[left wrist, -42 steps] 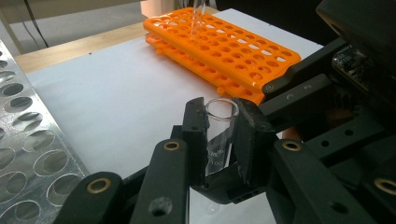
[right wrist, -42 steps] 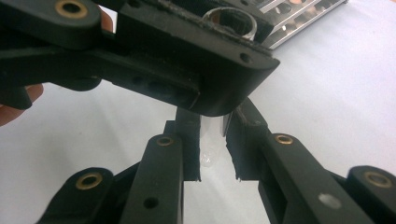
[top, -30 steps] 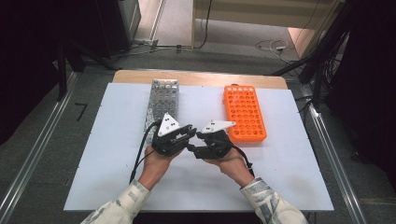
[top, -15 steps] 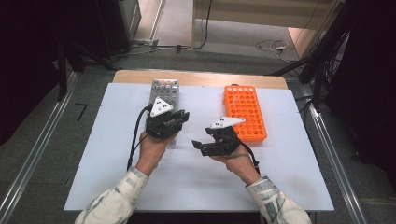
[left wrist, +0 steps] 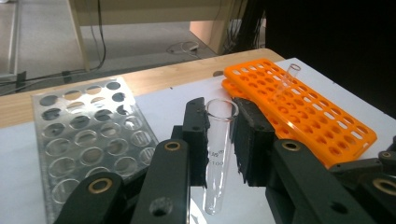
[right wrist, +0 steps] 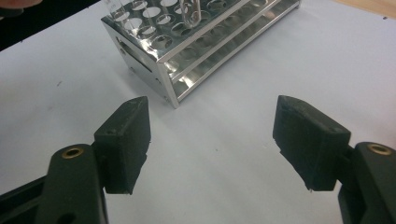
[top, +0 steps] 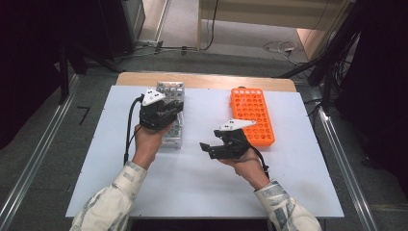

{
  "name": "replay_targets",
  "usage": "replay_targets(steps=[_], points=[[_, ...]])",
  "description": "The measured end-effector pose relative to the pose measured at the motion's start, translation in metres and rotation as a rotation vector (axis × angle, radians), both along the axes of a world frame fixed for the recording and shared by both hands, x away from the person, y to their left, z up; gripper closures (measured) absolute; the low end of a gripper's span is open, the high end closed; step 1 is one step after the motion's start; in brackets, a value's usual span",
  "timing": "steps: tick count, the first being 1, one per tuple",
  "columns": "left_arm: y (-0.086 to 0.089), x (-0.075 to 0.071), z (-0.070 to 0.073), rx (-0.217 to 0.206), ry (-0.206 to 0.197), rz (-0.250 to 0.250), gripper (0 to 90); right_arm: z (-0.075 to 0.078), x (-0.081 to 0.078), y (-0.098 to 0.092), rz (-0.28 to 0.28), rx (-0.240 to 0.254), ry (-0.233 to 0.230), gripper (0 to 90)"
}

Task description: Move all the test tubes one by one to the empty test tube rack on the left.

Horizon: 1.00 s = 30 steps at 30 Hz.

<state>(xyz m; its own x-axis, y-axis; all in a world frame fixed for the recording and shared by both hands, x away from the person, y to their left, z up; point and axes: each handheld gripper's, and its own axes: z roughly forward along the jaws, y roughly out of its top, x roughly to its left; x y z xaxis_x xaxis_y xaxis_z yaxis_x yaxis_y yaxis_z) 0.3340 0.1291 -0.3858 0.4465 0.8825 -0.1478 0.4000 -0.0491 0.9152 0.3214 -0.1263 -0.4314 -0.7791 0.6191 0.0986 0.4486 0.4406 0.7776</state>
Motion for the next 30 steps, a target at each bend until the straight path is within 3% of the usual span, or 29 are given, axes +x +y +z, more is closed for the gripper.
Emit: replay_targets(steps=[18, 30], points=[[0.032, 0.012, 0.006, 0.045, -0.033, 0.14, 75.4, -0.001, 0.0, 0.0, 0.004, -0.01, -0.002, 26.6], [0.047, 0.018, 0.0, 0.067, -0.029, 0.214, 75.4, -0.001, 0.0, 0.001, 0.002, -0.01, -0.002, 26.6]])
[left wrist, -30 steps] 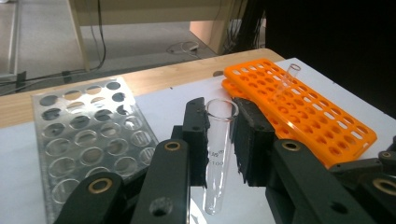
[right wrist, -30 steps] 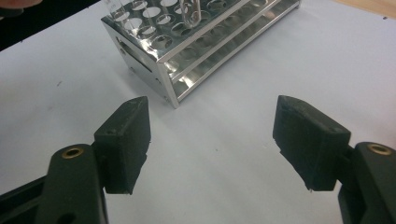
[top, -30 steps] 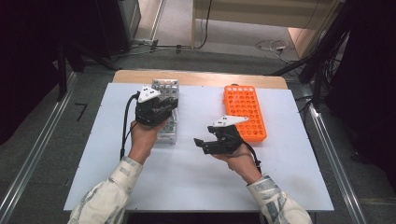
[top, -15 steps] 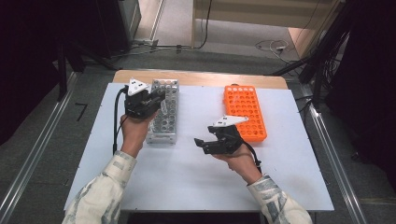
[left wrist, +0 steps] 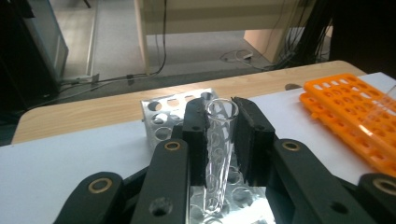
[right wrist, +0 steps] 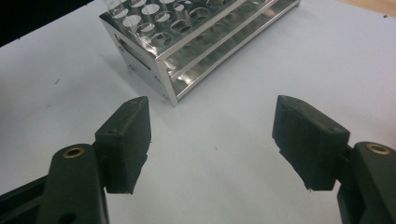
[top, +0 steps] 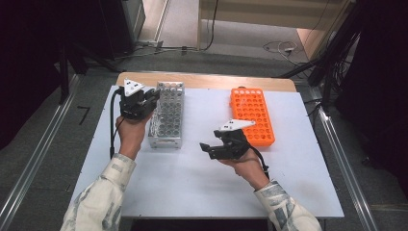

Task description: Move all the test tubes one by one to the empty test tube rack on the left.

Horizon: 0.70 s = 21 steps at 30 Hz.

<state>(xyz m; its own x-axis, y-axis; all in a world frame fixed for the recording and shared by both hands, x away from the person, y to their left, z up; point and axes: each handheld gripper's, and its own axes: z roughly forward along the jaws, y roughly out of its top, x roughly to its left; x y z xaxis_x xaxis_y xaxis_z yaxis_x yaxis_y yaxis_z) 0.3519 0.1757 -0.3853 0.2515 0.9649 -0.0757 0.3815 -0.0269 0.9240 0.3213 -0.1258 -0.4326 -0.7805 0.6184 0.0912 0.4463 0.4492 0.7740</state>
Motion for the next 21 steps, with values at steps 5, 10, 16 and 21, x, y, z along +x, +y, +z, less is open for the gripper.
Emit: replay_targets(steps=[5, 10, 16, 21], points=[[0.005, 0.003, -0.005, 0.011, 0.011, 0.02, 75.3, 0.0, 0.0, 0.0, -0.004, 0.001, 0.001, 26.7], [0.007, 0.004, -0.011, 0.02, 0.018, 0.029, 75.3, 0.0, 0.0, 0.0, -0.003, 0.001, -0.003, 26.7], [0.006, 0.004, -0.019, 0.025, 0.022, 0.022, 75.2, 0.0, 0.0, 0.0, -0.004, 0.001, -0.003, 26.7], [0.005, 0.004, -0.025, 0.032, 0.027, 0.021, 75.2, 0.0, -0.001, 0.0, -0.003, -0.001, -0.005, 26.7]])
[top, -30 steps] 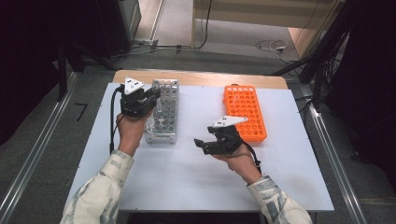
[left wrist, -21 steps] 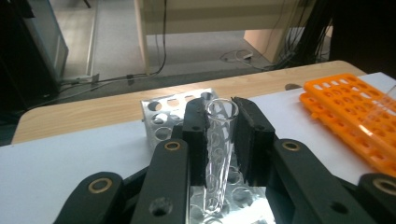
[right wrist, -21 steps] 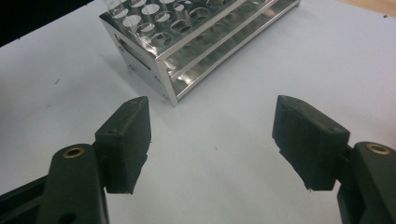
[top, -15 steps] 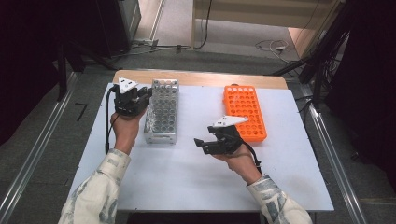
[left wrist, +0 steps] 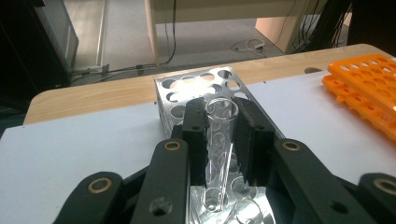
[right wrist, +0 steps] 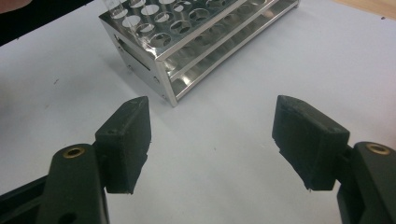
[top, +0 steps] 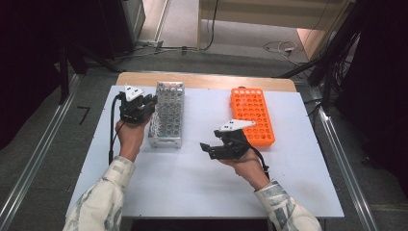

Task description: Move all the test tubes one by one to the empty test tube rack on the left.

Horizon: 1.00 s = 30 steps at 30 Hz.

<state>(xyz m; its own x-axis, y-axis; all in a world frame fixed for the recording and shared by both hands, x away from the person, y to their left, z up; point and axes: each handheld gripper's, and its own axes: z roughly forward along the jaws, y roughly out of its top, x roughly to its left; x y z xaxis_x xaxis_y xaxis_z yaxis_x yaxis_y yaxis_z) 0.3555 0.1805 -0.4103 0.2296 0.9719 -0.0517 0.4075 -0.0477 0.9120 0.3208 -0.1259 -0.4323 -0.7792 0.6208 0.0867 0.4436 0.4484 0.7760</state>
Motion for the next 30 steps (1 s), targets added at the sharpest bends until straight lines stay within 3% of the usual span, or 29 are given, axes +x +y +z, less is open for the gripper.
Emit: replay_targets(steps=[15, 30], points=[[-0.002, -0.003, -0.013, 0.005, 0.033, -0.014, 74.8, -0.001, 0.0, 0.002, 0.002, -0.006, 0.002, 26.8], [-0.005, -0.007, -0.01, -0.028, 0.042, -0.035, 66.0, -0.002, 0.001, 0.0, -0.008, -0.011, -0.001, 26.8]])
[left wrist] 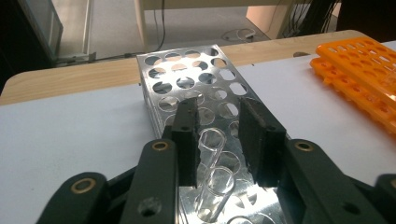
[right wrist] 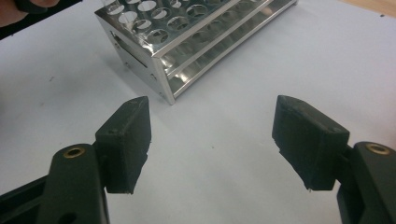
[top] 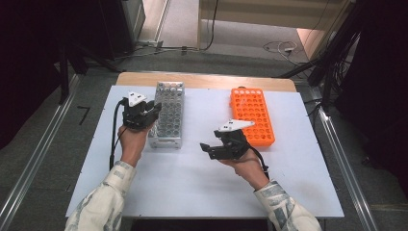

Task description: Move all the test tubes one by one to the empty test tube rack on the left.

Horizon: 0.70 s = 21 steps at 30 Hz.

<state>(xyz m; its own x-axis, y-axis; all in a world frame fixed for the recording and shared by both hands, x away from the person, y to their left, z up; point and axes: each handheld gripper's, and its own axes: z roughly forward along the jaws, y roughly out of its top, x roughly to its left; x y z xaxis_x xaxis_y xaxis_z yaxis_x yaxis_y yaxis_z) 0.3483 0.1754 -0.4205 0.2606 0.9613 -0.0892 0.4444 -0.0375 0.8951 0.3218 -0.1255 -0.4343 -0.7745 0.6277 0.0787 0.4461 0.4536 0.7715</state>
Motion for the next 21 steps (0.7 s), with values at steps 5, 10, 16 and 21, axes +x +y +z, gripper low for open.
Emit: replay_targets(steps=[5, 10, 16, 21], points=[[0.002, -0.003, 0.004, -0.021, -0.003, 0.002, 56.0, 0.0, 0.001, -0.002, -0.016, -0.003, -0.013, 26.8], [-0.001, -0.01, 0.008, -0.034, -0.004, 0.029, 32.9, 0.0, 0.004, -0.007, -0.045, -0.003, -0.019, 26.9], [-0.004, -0.026, 0.011, -0.065, -0.017, 0.01, 23.8, 0.004, 0.007, -0.013, -0.078, 0.002, -0.035, 27.0], [-0.005, -0.042, 0.009, -0.104, -0.05, 0.001, 22.4, 0.008, 0.012, -0.022, -0.113, 0.012, -0.045, 27.1]])
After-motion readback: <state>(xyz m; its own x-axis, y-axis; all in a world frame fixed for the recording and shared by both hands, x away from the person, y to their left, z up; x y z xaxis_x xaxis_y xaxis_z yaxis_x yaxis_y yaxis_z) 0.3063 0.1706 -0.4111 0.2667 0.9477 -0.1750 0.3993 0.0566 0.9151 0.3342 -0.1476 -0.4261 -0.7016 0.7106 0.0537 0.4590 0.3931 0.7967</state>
